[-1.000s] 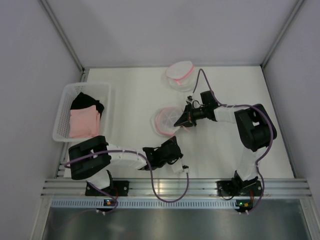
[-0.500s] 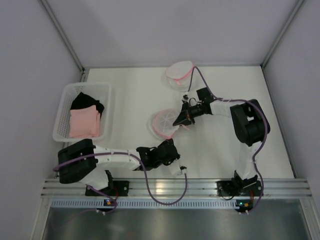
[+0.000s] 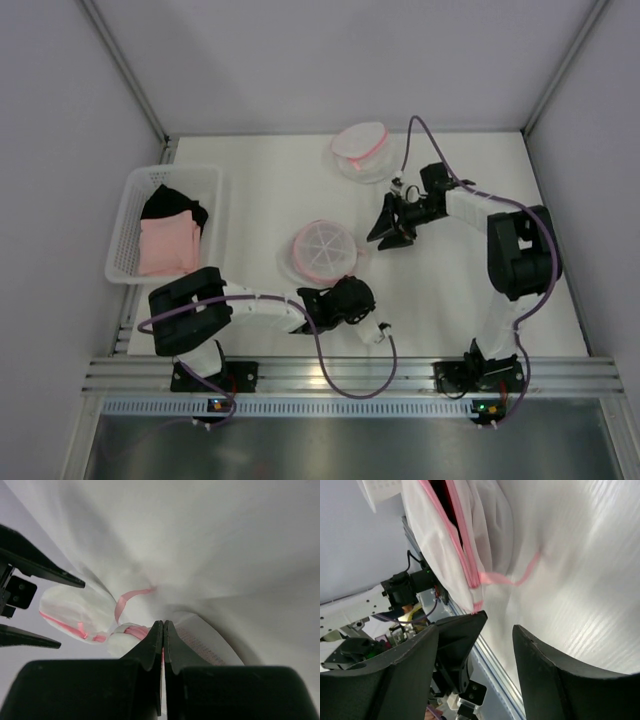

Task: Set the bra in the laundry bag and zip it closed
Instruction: Zip the zipper on the laundry bag.

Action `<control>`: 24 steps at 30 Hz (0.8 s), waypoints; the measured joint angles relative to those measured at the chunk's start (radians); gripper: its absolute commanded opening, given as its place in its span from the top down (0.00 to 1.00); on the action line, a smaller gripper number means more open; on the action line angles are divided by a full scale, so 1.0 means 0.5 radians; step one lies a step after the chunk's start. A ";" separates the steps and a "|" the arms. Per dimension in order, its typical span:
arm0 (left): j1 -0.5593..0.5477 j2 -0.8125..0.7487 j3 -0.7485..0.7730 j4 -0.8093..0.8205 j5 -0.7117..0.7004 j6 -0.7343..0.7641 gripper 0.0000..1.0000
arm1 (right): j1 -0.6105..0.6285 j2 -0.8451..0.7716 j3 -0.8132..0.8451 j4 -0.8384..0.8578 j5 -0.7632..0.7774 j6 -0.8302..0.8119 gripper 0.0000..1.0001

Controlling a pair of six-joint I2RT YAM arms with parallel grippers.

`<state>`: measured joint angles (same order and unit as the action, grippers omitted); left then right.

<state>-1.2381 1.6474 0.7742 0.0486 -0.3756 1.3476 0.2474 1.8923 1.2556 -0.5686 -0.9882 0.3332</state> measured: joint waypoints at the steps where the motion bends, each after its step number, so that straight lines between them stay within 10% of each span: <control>1: 0.004 0.000 0.010 0.011 -0.007 -0.011 1.00 | -0.009 -0.047 -0.065 -0.027 0.004 -0.032 0.39; 24: 0.043 -0.018 0.027 0.054 0.049 -0.082 1.00 | 0.273 0.092 -0.255 0.500 -0.089 0.388 0.70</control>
<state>-1.2163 1.6386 0.7876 0.0757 -0.3511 1.3067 0.3840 1.9385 1.1282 -0.3183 -1.0325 0.5270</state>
